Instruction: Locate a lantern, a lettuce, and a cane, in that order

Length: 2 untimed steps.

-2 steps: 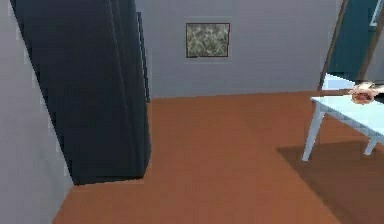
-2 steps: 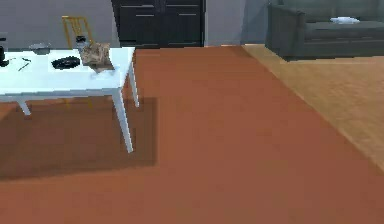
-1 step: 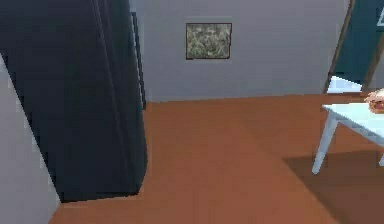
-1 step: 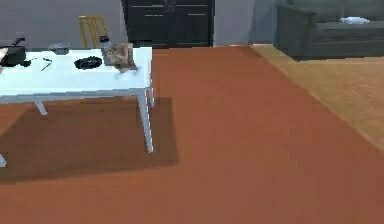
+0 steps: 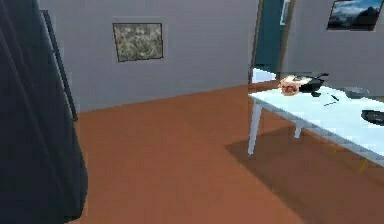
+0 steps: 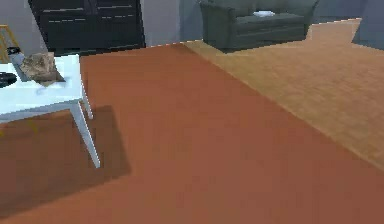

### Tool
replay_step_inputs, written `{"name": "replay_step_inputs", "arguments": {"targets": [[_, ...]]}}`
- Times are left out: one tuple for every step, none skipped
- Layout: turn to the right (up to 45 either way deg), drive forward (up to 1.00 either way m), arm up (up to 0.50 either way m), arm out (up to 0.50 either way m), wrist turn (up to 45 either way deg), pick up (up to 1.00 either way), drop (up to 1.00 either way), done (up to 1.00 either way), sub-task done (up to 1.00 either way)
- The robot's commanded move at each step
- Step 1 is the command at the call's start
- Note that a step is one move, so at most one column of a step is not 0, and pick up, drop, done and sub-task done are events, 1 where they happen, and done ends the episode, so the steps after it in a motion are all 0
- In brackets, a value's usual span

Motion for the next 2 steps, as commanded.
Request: {"name": "replay_step_inputs", "arguments": {"targets": [[0.0,0.05,0.00,0.00,0.0,0.00,0.00,0.00,0.00],[0.0,1.00,0.00,0.00,0.0,0.00,0.00,0.00,0.00]]}}
